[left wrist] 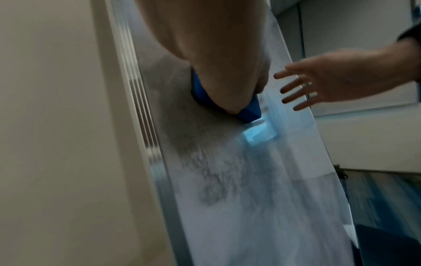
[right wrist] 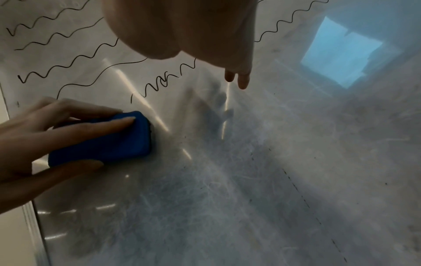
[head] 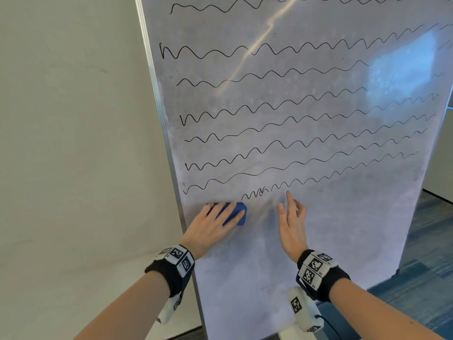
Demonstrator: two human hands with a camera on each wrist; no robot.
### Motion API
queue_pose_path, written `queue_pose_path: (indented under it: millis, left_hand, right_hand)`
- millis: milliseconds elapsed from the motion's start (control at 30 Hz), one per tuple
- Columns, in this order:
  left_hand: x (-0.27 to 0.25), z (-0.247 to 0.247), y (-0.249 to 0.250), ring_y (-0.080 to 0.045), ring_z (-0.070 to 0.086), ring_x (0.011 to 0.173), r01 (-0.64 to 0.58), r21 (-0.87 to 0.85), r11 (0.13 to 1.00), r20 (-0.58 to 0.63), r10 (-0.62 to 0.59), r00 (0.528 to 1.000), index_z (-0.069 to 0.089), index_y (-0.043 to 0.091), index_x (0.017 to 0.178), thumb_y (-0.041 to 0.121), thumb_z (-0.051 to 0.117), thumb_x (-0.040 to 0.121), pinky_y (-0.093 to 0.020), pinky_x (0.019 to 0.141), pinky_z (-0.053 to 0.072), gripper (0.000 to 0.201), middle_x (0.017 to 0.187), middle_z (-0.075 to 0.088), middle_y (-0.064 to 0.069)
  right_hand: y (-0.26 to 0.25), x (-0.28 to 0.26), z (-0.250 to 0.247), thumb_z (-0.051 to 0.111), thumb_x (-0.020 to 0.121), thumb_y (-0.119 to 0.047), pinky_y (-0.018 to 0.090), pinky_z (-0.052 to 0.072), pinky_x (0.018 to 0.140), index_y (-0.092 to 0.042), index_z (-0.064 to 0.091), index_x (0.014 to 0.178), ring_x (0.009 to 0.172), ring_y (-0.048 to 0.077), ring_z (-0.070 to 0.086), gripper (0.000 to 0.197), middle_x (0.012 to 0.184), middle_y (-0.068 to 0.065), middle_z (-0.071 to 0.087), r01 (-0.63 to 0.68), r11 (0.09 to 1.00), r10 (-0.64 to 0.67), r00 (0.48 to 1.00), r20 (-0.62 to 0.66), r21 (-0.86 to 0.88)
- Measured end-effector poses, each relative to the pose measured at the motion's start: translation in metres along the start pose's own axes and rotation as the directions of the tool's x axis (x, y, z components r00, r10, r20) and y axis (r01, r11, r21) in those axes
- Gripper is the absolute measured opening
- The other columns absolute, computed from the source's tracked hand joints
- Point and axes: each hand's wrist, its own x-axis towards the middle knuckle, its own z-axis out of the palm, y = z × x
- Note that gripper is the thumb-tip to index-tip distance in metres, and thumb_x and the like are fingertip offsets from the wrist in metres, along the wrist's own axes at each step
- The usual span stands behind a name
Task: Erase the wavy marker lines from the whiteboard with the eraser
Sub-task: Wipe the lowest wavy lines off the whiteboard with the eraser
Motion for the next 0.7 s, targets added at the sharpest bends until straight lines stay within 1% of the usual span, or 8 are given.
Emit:
queue_pose_path:
  millis: [67,100,233,367,400,467,533,700]
  left_hand:
    - [-0.001,0.003,0.002,-0.03,0.05,0.113,-0.084,-0.021,0.996,0.034,0.085,0.996,0.04,0.017,0.138,0.009,0.073,0.062,-0.039,0.087,0.037,0.084,0.136,0.047,-0.013]
    - [0.002,0.003,-0.001,-0.029,0.05,0.113,-0.065,-0.016,0.998,0.023,0.066,0.998,0.04,0.016,0.138,0.008,0.073,0.062,-0.039,0.088,0.038,0.083,0.137,0.046,-0.012]
    - [0.015,0.003,-0.001,-0.031,0.046,0.113,0.094,-0.039,0.995,-0.053,-0.096,0.994,0.041,0.015,0.141,0.001,0.044,0.079,-0.041,0.089,0.034,0.063,0.138,0.042,-0.013]
    - [0.017,0.008,0.006,-0.03,0.05,0.112,-0.065,-0.033,0.997,-0.015,0.065,0.998,0.039,0.014,0.138,0.009,0.073,0.066,-0.04,0.089,0.033,0.08,0.136,0.046,-0.013]
    - [0.019,0.006,0.003,-0.03,0.05,0.112,-0.062,-0.021,0.998,-0.032,0.061,0.998,0.039,0.014,0.138,0.008,0.071,0.068,-0.04,0.089,0.033,0.077,0.136,0.047,-0.013]
    - [0.026,0.002,-0.001,-0.03,0.049,0.113,0.034,-0.03,0.999,-0.067,-0.036,0.997,0.039,0.013,0.14,0.0,0.044,0.078,-0.039,0.09,0.032,0.063,0.137,0.045,-0.013]
    - [0.031,-0.001,0.002,-0.031,0.05,0.114,0.113,-0.068,0.991,-0.041,-0.116,0.992,0.039,0.012,0.141,-0.001,0.022,0.08,-0.04,0.09,0.032,0.064,0.138,0.044,-0.014]
    - [0.031,0.008,0.005,-0.031,0.048,0.114,-0.066,-0.004,0.998,-0.05,0.065,0.997,0.04,0.013,0.139,0.004,0.029,0.08,-0.04,0.089,0.033,0.06,0.137,0.046,-0.013]
  right_hand:
    - [0.002,0.0,-0.001,0.032,0.099,-0.042,0.024,0.026,0.102,-0.034,0.018,0.147,0.129,0.021,0.035,0.051,0.142,0.001,0.019,-0.003,1.0,0.003,1.0,0.001,0.002]
    - [0.002,0.001,-0.001,0.032,0.099,-0.042,0.024,0.027,0.103,-0.033,0.018,0.147,0.129,0.021,0.034,0.051,0.142,0.001,0.02,0.001,1.0,-0.001,1.0,-0.002,0.002]
    - [0.007,0.005,-0.006,0.032,0.099,-0.042,0.029,0.028,0.107,-0.033,0.018,0.148,0.128,0.022,0.036,0.051,0.141,0.001,0.02,-0.001,1.0,0.001,1.0,-0.012,-0.002]
    - [0.01,0.008,-0.009,0.031,0.099,-0.043,0.03,0.028,0.108,-0.033,0.017,0.148,0.129,0.022,0.034,0.052,0.142,0.001,0.018,0.001,1.0,-0.001,1.0,0.001,-0.005]
    - [0.01,0.009,-0.01,0.031,0.099,-0.043,0.03,0.028,0.108,-0.033,0.017,0.148,0.129,0.022,0.034,0.052,0.142,0.001,0.018,0.0,1.0,0.0,1.0,0.003,-0.004]
    - [0.012,0.013,-0.013,0.032,0.099,-0.041,0.027,0.027,0.106,-0.032,0.018,0.148,0.129,0.022,0.034,0.052,0.142,0.002,0.019,0.005,1.0,-0.005,1.0,-0.007,-0.001]
    - [0.013,0.017,-0.015,0.032,0.099,-0.04,0.024,0.026,0.104,-0.031,0.018,0.148,0.129,0.022,0.035,0.051,0.141,0.002,0.02,0.001,1.0,-0.001,1.0,-0.015,-0.001]
    - [0.012,0.023,-0.021,0.031,0.099,-0.042,0.025,0.027,0.103,-0.034,0.017,0.148,0.124,0.021,0.038,0.051,0.142,0.001,0.019,0.009,1.0,-0.009,1.0,0.0,-0.009]
